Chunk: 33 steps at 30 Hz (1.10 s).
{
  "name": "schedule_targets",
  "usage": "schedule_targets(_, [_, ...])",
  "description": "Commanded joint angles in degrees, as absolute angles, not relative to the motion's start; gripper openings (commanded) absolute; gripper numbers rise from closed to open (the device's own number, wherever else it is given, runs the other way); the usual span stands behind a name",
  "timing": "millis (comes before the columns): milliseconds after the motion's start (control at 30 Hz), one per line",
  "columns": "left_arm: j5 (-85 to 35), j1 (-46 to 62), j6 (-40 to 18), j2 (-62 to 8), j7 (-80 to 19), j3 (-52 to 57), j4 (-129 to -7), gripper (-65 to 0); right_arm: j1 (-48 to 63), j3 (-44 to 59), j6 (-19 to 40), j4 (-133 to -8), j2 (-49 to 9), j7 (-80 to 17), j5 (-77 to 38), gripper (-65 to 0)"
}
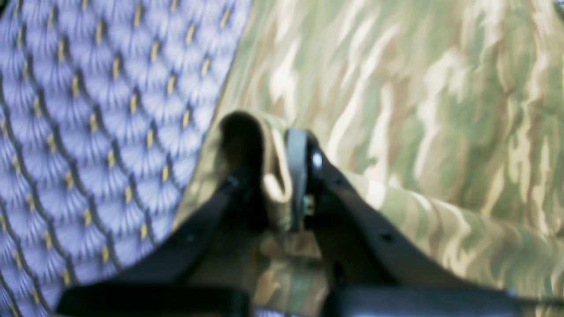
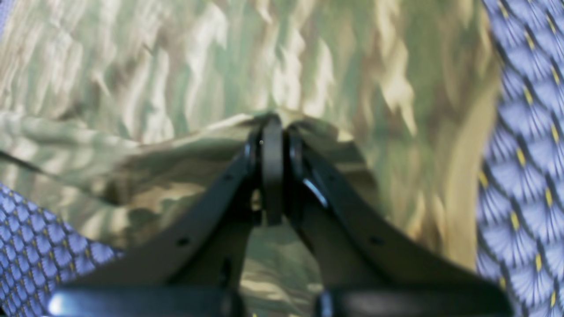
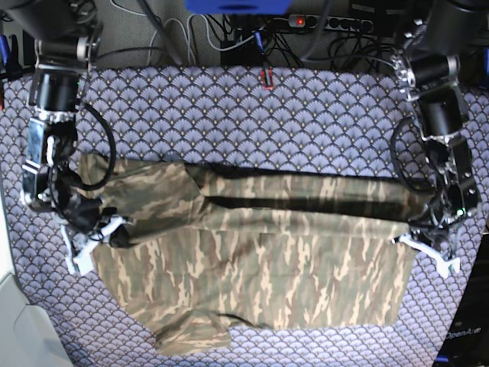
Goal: Fold the T-shirt properly
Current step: 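Lift the gripped edge and fold it over toward the hem with both grippers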
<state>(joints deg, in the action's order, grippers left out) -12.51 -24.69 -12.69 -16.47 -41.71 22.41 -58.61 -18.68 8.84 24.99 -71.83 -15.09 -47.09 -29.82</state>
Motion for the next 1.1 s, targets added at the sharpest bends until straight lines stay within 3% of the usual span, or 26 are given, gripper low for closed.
schedule_targets(0, [-12.79, -26.68, -12.79, -17.71, -40.31, 21.76, -59.74, -63.3, -21.05, 8.13, 24.84, -71.6, -16.04, -45.49, -30.46, -65.0])
schedule_targets(467, [-7.08, -27.47, -12.7, -17.54, -26.95, 18.42, -50.51, -63.3, -28.7, 0.57, 24.84, -59.91, -18.42, -40.57, -30.46, -65.0])
schedule_targets(1067, [-6.9, -27.47, -12.7, -17.98, -25.98, 18.51, -50.33, -63.1, -31.43, -2.07, 24.75, -57.45, -18.51, -40.66, -30.46, -65.0])
